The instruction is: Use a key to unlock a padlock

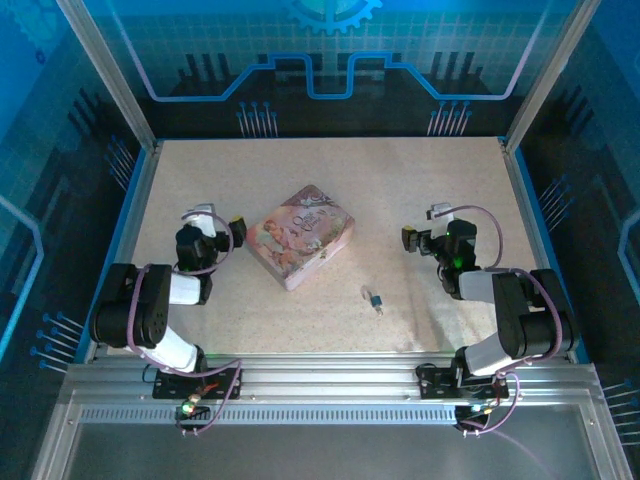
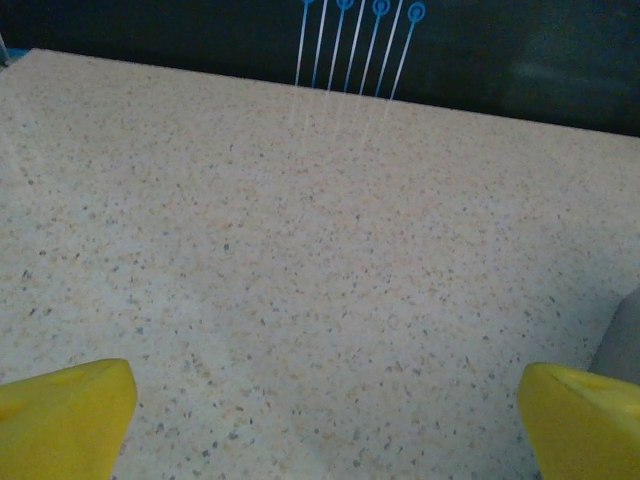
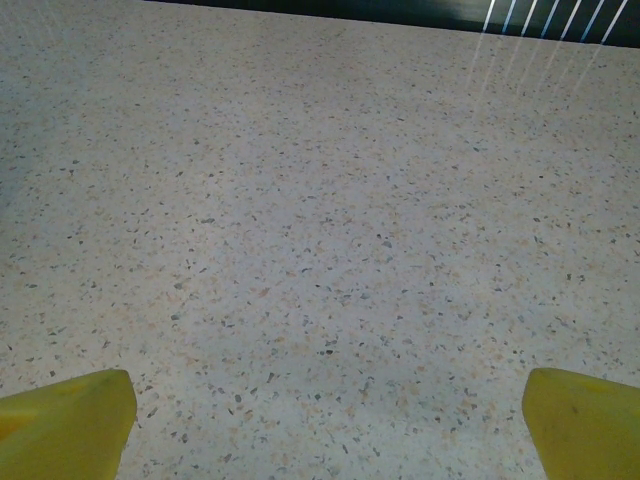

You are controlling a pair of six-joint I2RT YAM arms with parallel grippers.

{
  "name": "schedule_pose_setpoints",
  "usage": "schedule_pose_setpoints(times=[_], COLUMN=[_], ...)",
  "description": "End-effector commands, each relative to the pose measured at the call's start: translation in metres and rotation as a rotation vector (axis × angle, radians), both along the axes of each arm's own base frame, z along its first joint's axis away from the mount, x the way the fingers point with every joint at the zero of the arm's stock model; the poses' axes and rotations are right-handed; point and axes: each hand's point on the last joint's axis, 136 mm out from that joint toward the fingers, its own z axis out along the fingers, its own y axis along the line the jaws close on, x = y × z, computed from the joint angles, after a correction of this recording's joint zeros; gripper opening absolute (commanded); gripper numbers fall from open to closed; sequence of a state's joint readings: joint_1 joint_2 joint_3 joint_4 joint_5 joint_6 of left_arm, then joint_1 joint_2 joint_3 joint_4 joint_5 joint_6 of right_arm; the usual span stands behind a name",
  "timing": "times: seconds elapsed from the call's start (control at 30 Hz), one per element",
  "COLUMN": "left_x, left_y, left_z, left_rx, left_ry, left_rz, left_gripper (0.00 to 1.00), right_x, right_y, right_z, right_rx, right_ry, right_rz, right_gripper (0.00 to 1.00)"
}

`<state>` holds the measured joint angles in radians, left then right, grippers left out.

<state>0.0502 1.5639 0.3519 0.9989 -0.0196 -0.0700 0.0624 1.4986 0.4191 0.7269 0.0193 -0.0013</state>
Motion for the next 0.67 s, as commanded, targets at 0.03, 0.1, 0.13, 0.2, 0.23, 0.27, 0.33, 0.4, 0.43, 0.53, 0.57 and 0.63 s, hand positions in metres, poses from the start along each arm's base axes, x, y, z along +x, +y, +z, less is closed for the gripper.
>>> schedule_pose_setpoints(times=[0.03,0.1,0.13,0.2,0.23,0.27,0.33,0.4,0.43,0.53,0.57,0.63], left_x=[-0.0003,-0.0006,-0.0006,-0.0006,-0.0006,-0.0003,0.0002,-0.0001,-0.0002,-0.0002,-0.0001,-0.0001], left_y=[-0.005,-0.005,-0.005,-0.0057,-0.006,-0.0066,-0.008,-0.0086,-0.0087,-0.0083,-0.0086,-0.0086], left_z=[-0.0005,-0.0005,-0.0005,-0.0009,-0.001,-0.001,-0.0006,-0.0013,-0.0014,-0.0016,-0.0017,-0.0014], left_rx=[0.02,0.02,0.019,0.019,0.019,0.019,0.02,0.02,0.019,0.02,0.02,0.019], left_ry=[0.015,0.015,0.014,0.015,0.016,0.016,0.016,0.019,0.02,0.02,0.021,0.02], left_rz=[-0.033,-0.033,-0.034,-0.037,-0.039,-0.043,-0.052,-0.056,-0.056,-0.055,-0.056,-0.055], left_gripper=[0.99,0.99,0.99,0.99,0.99,0.99,0.99,0.99,0.99,0.99,0.99,0.99], right_x=[0.0071,0.0071,0.007,0.0071,0.007,0.0071,0.0071,0.0071,0.0072,0.0073,0.0074,0.0076], right_y=[-0.0051,-0.0052,-0.0052,-0.005,-0.0052,-0.0052,-0.0052,-0.005,-0.0054,-0.0055,-0.0053,-0.0052], right_z=[0.0088,0.0087,0.0086,0.0087,0.0086,0.0087,0.0087,0.0087,0.0087,0.0086,0.0088,0.0093], right_rx=[-0.013,-0.014,-0.013,-0.014,-0.014,-0.014,-0.014,-0.013,-0.014,-0.015,-0.015,-0.014], right_ry=[-0.034,-0.034,-0.033,-0.034,-0.033,-0.034,-0.034,-0.034,-0.032,-0.032,-0.032,-0.035], right_rz=[-0.015,-0.015,-0.015,-0.015,-0.016,-0.016,-0.015,-0.015,-0.015,-0.017,-0.016,-0.016], right_gripper=[1.0,1.0,1.0,1.0,1.0,1.0,1.0,1.0,1.0,1.0,1.0,1.0])
